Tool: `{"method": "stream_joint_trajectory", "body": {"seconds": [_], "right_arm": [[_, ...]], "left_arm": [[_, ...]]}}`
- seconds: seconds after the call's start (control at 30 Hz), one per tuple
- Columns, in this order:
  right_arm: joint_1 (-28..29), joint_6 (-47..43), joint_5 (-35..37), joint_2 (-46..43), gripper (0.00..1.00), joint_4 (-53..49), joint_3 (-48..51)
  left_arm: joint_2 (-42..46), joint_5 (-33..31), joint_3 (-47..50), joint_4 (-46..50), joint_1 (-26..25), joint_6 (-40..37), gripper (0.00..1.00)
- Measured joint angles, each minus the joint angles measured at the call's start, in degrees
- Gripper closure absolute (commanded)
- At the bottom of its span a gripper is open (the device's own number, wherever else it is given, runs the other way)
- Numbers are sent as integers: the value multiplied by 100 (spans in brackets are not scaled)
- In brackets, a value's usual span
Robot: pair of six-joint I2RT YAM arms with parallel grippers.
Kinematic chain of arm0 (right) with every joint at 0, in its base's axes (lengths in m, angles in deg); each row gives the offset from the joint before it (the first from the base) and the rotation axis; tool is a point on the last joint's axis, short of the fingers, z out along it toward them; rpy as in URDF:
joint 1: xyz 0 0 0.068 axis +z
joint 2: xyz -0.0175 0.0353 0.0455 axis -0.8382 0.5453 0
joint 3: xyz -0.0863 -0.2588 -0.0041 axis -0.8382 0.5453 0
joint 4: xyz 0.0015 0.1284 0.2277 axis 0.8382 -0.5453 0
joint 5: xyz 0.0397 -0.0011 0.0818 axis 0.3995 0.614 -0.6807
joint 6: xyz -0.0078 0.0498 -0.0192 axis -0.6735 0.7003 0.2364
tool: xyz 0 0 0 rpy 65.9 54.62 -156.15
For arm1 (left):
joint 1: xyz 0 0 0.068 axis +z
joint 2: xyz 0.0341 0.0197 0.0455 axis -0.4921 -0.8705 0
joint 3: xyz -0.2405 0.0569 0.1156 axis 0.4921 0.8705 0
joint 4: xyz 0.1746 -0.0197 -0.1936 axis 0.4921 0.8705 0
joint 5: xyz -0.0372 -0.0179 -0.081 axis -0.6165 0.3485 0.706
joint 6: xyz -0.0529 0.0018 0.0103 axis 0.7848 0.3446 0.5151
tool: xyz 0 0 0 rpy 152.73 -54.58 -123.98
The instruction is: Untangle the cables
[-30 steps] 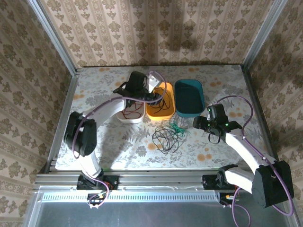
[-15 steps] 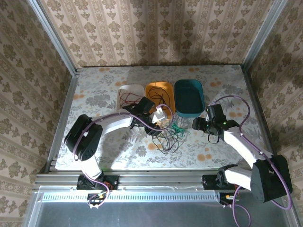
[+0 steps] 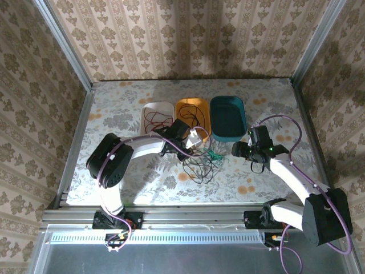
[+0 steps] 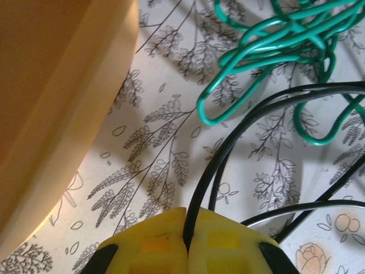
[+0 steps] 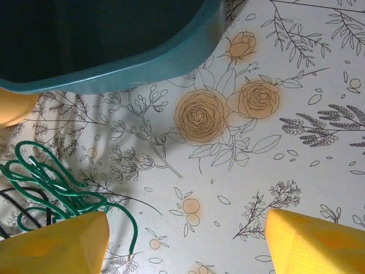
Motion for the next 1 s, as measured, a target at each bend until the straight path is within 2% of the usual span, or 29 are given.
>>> {"method": "stream_joint_trajectory", "body": {"seconds": [0.13,0.27,0.47,0.6,0.77,1.0], "right_arm": [[0,28,55,-9,26,0,0],[0,66,173,-9,26,0,0],[0,181,201,-2,26,0,0],[0,216,240,-2,26,2,0],[0,219,278,-2,26,2,0],[0,219,278,-2,26,2,0]], "left_arm": [[201,0,-2,-2,-129,0,100],[835,59,-2,-177,-168,9,100],[1707,511,-101,-807,-114,133,100],[1895,1110,-118,-1397,116,533,100],[1904,1886,-114,-2297,581,1405,100],[1904,2083,-114,-2898,728,1910,100]]}}
